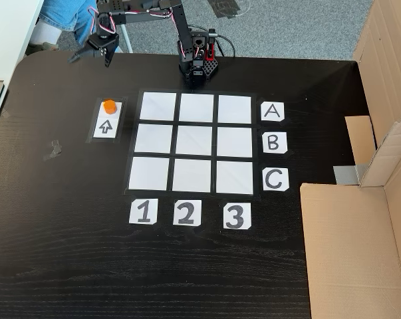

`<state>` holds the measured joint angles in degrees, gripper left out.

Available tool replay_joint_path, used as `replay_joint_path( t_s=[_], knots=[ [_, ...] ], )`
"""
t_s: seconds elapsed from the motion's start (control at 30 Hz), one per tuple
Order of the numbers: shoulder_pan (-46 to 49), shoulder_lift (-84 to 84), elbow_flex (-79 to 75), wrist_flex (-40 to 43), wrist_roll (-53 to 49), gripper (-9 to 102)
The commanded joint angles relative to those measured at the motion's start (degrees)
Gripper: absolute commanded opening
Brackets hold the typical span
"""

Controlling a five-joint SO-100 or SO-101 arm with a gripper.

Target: Pick up the round, orange token and place it in the grid on square B2.

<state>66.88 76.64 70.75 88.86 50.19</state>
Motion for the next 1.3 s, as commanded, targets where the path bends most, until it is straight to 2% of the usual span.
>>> replay_joint_path(
  t_s=[0.0, 0.63, 1.27],
  knots=[
    [-2.0, -0.6, -1.5, 0.4, -1.0, 88],
    [-11.2, -12.7, -5.7, 0.4, 0.3, 88],
    [-11.2, -21.9, -13.8, 0.4, 1.0, 88]
  ],
)
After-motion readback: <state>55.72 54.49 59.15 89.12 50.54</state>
